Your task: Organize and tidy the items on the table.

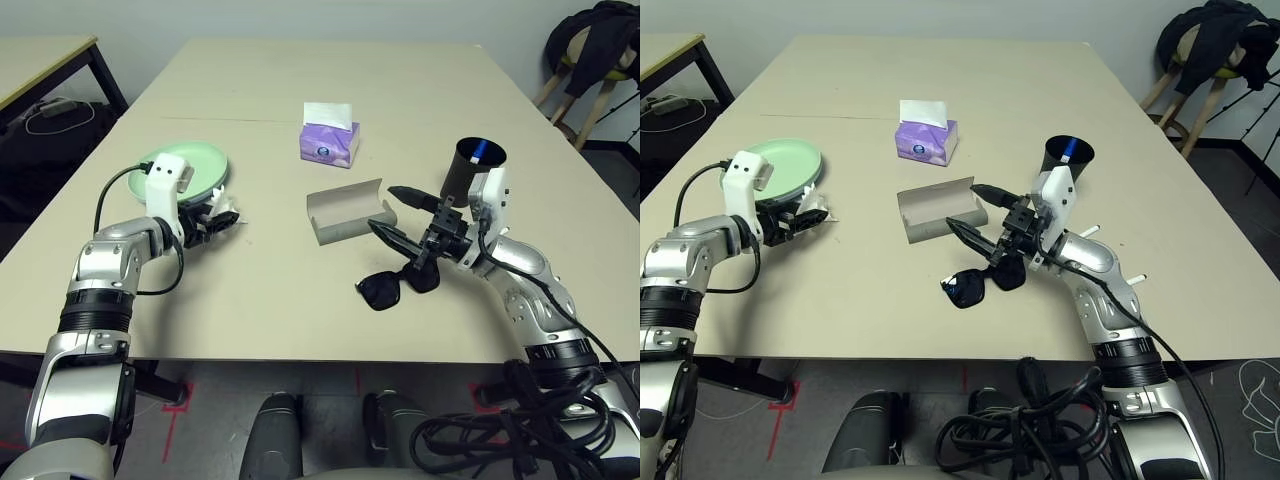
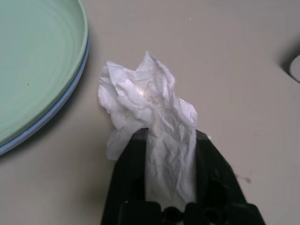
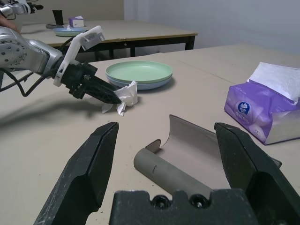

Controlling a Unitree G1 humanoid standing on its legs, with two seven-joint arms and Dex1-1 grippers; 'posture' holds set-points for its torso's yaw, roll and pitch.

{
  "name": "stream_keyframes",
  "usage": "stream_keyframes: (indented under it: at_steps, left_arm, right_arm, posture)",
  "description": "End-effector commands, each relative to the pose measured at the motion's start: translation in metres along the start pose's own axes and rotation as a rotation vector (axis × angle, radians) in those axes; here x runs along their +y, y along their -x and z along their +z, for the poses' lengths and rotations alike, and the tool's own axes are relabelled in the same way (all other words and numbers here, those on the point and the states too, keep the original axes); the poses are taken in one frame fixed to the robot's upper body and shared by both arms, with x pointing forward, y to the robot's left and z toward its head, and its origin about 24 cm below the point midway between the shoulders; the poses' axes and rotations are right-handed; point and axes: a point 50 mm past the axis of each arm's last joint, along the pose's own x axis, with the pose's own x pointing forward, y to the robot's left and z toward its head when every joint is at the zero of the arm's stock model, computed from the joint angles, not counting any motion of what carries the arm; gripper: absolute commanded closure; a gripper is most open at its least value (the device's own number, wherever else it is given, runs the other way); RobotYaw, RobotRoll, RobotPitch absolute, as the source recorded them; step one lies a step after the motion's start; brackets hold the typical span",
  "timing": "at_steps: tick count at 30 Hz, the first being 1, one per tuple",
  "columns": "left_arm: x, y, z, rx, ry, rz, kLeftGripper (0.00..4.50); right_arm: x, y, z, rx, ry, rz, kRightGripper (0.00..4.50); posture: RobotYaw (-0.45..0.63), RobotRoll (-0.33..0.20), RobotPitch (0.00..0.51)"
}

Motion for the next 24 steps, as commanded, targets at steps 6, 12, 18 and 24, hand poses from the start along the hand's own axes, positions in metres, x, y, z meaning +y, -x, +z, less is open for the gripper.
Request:
stream_keyframes:
  at_steps: [6,12,18,24]
  left_arm:
    - [-0.004,-0.001,0.005,-0.007,-0.036,-0.018,4.46]
    - [-0.003,0.007,0.039,-0.190,0.046,-0.002,4.46]
    - [0.018,0.011,0.083,-0.434,0.154,0.262,4.46]
    - [0.033,0.000,0.094,-0.449,0.188,0.435,4.46]
  right_arm:
    - [-0.002,0.004,-0.004,0.007,-0.009,-0.011,0.00]
    - [-0.002,0.002,-0.005,0.006,-0.011,-0.009,0.00]
    - [-0.002,-0.001,-0.004,-0.001,-0.011,-0.005,0.00]
    - [-0.003,-0.004,-0.003,-0.007,-0.009,0.003,0.00]
  posture:
    - [0.09,0.000,0.046]
    - [0.10,0.000,0.045]
    - [0.11,0.000,0.042]
    - [0.11,0.000,0.042]
